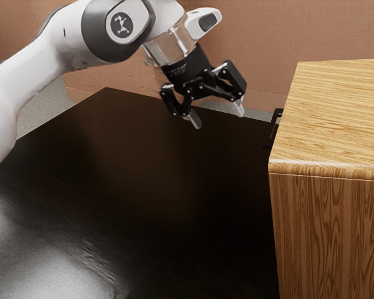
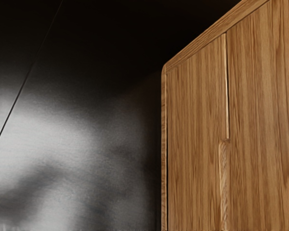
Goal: Pull the drawer handle with one arm to open the drawer
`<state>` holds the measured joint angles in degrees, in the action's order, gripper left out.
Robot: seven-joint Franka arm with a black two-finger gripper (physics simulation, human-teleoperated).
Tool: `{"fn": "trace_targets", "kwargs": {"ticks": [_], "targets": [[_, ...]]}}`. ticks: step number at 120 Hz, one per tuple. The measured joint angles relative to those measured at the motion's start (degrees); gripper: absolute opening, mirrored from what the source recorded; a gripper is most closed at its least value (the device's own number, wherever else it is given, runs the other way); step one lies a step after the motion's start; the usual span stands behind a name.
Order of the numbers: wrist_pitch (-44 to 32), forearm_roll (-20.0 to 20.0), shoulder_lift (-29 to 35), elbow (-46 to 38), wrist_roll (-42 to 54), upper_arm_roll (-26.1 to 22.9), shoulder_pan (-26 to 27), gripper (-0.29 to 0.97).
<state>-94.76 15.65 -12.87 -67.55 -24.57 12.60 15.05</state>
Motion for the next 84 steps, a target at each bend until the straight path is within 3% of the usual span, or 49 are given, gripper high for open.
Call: {"fn": "trace_targets", "kwargs": {"ticks": [84], "targets": [[-5.4, 2.6, -0.2, -2.7, -3.6, -4.0, 0.3, 0.68]]}}
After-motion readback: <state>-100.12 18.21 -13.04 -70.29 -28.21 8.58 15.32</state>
